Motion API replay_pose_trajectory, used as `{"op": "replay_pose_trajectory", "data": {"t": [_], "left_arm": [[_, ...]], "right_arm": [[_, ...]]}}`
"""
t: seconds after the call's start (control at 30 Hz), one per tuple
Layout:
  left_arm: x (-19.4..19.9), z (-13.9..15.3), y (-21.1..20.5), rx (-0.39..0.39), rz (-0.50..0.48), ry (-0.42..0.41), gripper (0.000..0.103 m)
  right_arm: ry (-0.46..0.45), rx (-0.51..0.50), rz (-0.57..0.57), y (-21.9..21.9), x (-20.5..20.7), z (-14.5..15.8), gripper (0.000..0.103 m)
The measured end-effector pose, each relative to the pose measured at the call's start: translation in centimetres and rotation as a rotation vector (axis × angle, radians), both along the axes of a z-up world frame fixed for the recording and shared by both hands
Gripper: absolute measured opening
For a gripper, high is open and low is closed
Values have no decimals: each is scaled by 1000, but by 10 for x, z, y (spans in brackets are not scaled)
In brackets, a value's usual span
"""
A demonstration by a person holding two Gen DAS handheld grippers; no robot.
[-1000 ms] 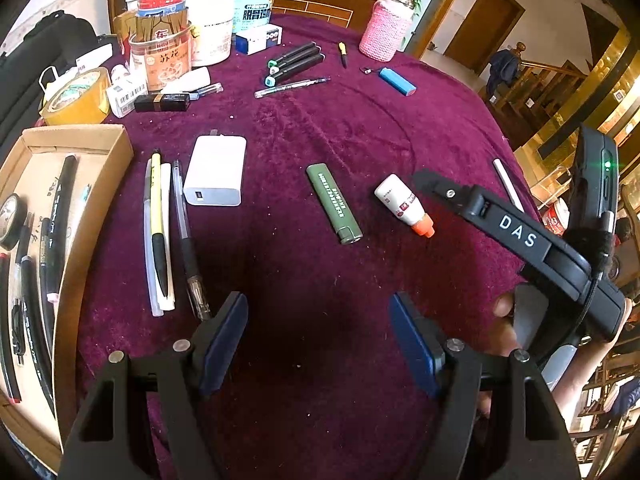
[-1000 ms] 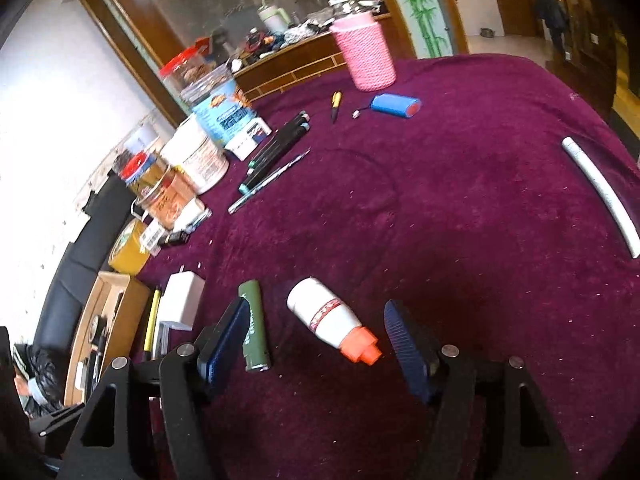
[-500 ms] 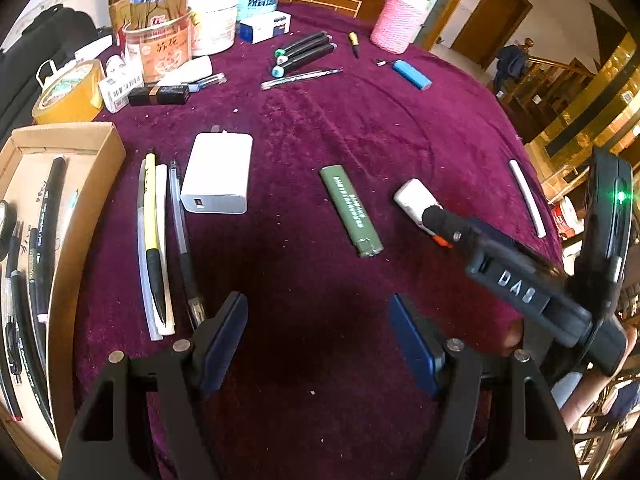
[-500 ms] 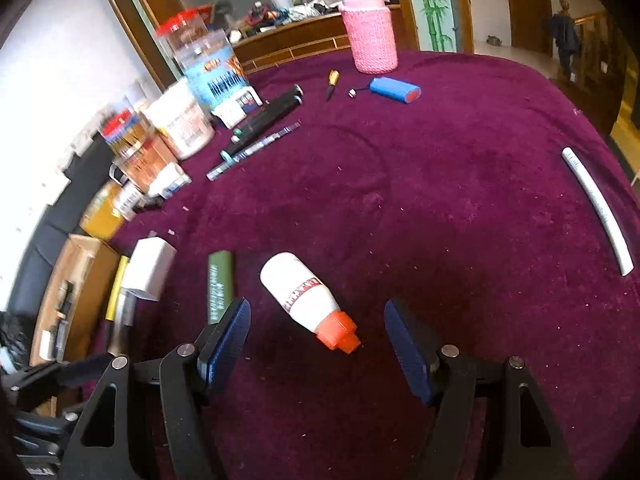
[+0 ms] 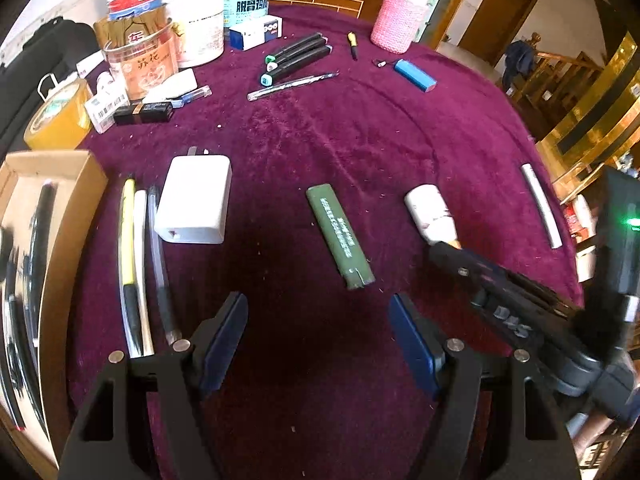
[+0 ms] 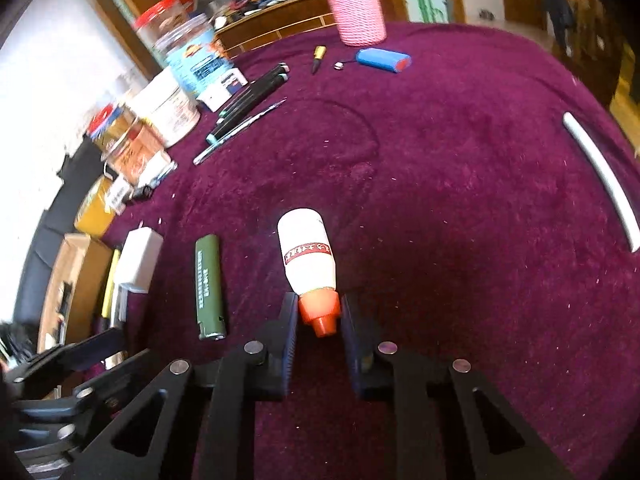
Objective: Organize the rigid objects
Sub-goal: 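Grasp the white glue bottle with the right tool while the left tool approaches the green cylinder, then grasp the green cylinder with the left tool and lift it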
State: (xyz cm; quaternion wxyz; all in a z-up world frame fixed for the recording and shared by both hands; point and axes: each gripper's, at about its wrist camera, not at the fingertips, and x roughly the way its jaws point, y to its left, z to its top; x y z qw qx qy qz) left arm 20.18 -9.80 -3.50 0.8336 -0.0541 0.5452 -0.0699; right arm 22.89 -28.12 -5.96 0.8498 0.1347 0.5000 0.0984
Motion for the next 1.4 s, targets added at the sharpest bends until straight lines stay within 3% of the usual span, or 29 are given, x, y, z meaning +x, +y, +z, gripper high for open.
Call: {"op": "replay_pose_trajectory", "data": {"t": [0.07,0.3,0.37,0.5,0.57,0.67,0.73,0.8,0.83,0.97,1.2,1.33,1.4], "left_arm": [[6,-5,-2,-10,10,10,72],[24,-9,-20,59,-3,-18,69],[28,-16,-24,94,-7,4,51],[32,-22,-27,51,-20,15,46],[30,-23,-32,58,-46,1,31],[27,-23,-38,76,-61,-5,22],[27,-23,-37,72,-62,-7,22],[27,-23,-37,58,-68,-7,28],[27,-23,-38,48,-81,-5,37],[27,-23,-40,52,-81,-2,43],[27,-24,-43,63,-75,-28,44],[25,-23,-33,11,-75,-24,45],[22,-22,-27,-5,-71,-22,59]], "right_arm": [[5,8,-9,-1,0,0,22],[9,2,-43,-3,1,0,22],[9,-1,-46,-3,2,0,23],[10,-5,-50,-4,2,0,23],[9,-12,-49,-3,2,0,23],[7,-15,-50,-2,1,1,23],[7,-13,-52,-2,1,1,23],[7,-13,-53,-2,1,1,23],[7,-13,-53,-1,1,1,23],[9,-13,-72,-5,0,1,23],[-4,0,-98,-11,-2,6,23],[-7,15,-114,-15,-3,7,23],[-5,17,-122,-16,-3,7,23]]}}
